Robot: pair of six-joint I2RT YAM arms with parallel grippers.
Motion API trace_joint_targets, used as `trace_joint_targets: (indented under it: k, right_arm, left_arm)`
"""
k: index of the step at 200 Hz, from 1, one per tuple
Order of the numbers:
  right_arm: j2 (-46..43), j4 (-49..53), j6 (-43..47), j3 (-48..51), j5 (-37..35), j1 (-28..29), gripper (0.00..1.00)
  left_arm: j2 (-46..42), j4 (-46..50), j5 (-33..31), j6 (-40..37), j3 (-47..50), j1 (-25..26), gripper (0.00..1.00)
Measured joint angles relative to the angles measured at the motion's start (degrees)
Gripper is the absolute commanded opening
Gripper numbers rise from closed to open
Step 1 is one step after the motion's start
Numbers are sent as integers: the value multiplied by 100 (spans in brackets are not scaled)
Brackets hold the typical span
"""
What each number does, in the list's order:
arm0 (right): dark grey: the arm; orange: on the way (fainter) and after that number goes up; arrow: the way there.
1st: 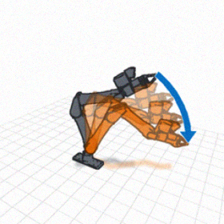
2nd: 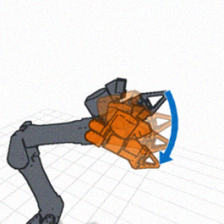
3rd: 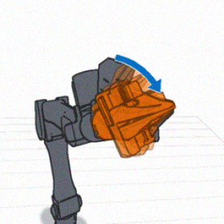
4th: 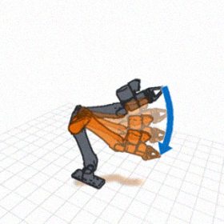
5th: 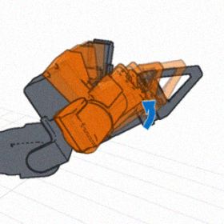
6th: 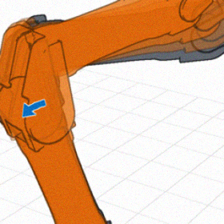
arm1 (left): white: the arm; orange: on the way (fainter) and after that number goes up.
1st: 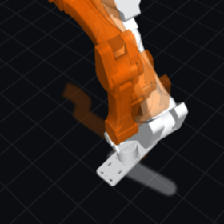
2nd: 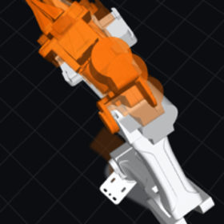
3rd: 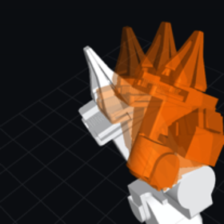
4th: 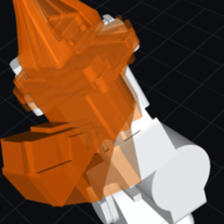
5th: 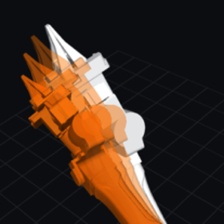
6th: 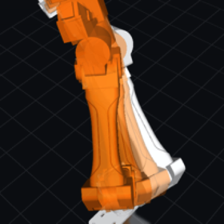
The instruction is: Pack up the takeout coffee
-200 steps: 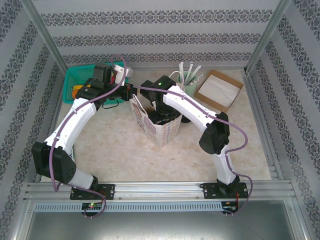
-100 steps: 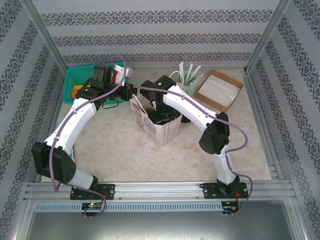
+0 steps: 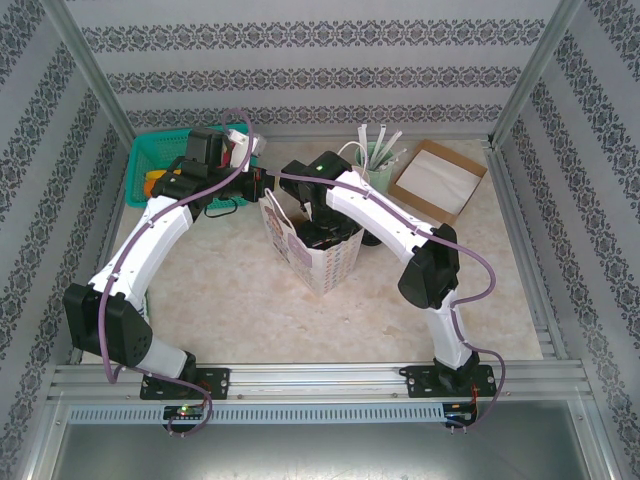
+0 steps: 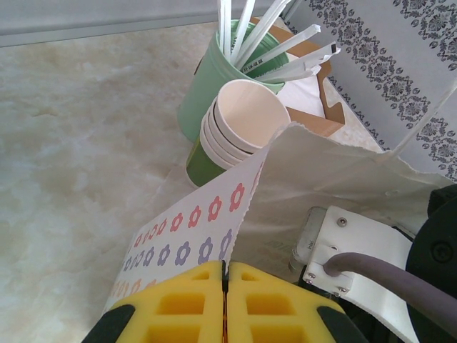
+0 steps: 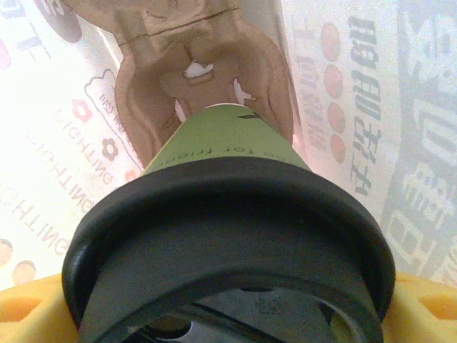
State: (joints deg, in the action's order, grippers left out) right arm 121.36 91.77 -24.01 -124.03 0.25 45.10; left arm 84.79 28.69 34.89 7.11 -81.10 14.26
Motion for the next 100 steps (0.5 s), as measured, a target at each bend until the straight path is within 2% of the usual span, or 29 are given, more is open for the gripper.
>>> trace_joint_targets:
  k: [100]
  right_arm:
    - [-2, -234, 24, 98, -2, -24, 59]
  left_arm:
    - [0, 0, 2, -55, 0, 0, 8]
